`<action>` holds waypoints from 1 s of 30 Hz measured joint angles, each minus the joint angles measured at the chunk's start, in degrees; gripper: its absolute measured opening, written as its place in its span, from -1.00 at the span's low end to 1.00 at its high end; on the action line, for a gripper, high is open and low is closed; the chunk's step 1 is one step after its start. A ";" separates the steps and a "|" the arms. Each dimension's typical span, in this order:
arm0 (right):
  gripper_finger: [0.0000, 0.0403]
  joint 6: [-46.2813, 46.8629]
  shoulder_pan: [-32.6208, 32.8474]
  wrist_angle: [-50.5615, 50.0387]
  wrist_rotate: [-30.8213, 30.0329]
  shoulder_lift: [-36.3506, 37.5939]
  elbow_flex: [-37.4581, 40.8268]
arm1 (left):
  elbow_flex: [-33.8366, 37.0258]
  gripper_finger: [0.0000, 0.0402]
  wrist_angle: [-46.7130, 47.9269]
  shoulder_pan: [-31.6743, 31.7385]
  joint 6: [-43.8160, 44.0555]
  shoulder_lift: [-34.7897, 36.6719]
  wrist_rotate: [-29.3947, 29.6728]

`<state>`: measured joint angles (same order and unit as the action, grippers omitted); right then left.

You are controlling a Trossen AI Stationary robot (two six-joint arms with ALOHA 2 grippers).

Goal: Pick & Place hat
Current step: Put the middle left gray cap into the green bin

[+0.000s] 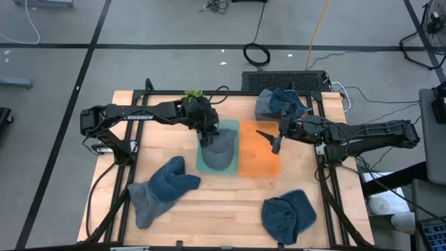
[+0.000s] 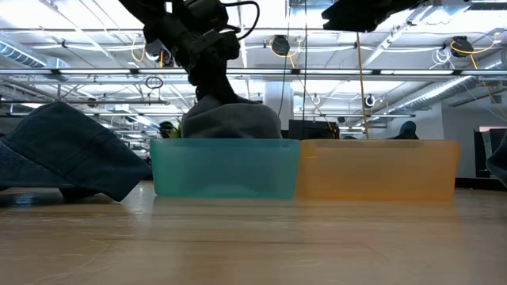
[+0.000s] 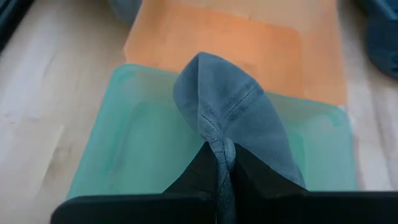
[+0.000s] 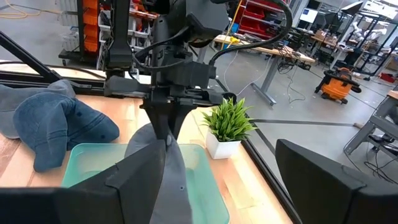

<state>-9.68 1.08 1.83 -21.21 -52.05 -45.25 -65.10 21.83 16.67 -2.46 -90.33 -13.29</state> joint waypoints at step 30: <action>0.45 0.99 -0.02 -0.76 0.00 0.00 0.00 | -0.10 0.44 -3.65 0.43 1.25 0.46 4.93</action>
<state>-8.69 1.06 1.06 -21.21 -52.05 -45.25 -65.20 18.19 17.11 -1.21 -89.86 -8.36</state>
